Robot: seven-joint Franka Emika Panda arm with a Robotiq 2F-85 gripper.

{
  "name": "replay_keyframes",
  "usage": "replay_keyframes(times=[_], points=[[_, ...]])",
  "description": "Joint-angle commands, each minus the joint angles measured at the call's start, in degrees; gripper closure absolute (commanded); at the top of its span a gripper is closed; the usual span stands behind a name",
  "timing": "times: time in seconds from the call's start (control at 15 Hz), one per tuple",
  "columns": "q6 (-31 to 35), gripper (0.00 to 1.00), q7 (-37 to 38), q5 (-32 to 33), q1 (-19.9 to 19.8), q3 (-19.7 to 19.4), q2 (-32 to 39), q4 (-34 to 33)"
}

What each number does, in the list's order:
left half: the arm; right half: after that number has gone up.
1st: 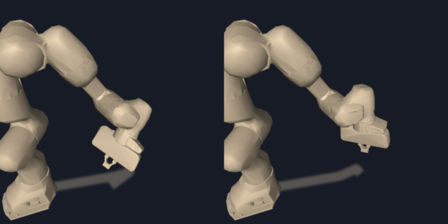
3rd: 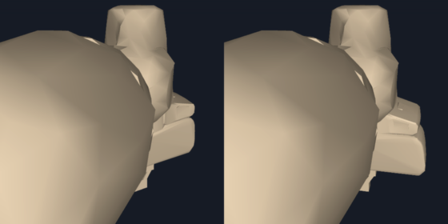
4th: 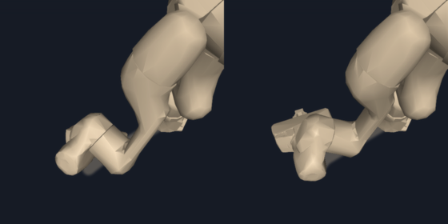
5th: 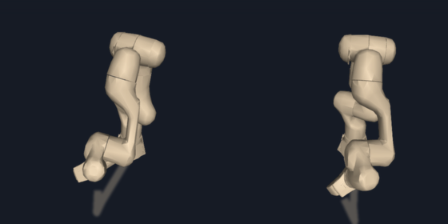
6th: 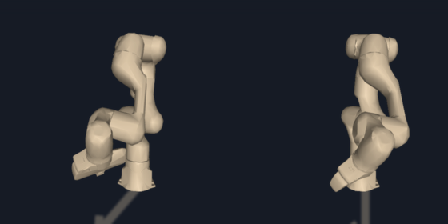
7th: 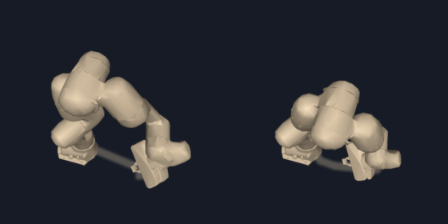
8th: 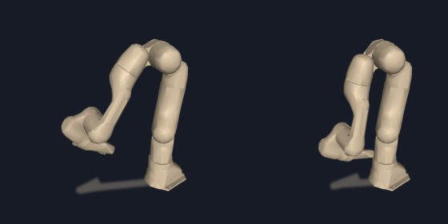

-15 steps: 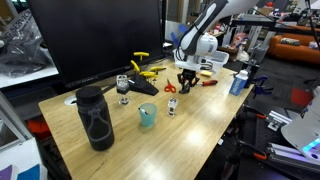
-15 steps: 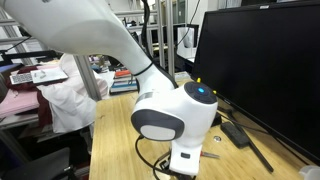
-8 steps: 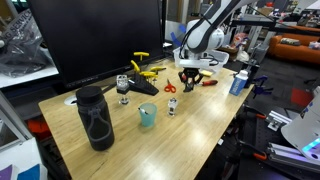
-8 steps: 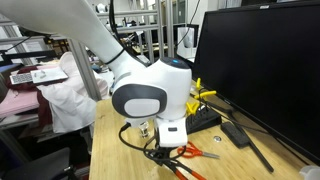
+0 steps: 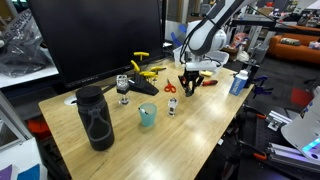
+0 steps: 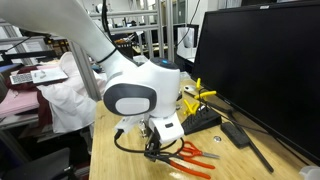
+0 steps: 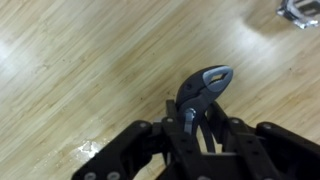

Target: Move the pliers to the left

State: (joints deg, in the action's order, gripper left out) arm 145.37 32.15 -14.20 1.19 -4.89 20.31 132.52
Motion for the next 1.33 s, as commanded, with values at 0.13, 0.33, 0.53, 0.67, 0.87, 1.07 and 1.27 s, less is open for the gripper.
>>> replay_keyframes(times=[0.13, 0.33, 0.53, 0.67, 0.87, 1.07, 1.27], points=[[-2.5, 0.90, -20.1, -1.3, -4.1, 2.8, -1.2, 2.7], [-4.2, 0.90, -27.6, -1.8, -5.6, 3.2, -1.4, 3.2], [-6.4, 0.90, -34.1, -1.3, -6.6, 3.6, -0.9, 2.7], [-7.7, 0.90, -36.4, -1.4, -7.1, 3.6, -0.6, 2.3], [-10.2, 0.70, -39.2, -1.0, -7.6, 3.4, -0.6, 1.8], [-11.4, 0.33, -41.5, -1.9, -8.4, 3.5, -0.8, 1.6], [-12.0, 0.12, -42.7, -2.4, -8.9, 3.5, -0.8, 1.2]])
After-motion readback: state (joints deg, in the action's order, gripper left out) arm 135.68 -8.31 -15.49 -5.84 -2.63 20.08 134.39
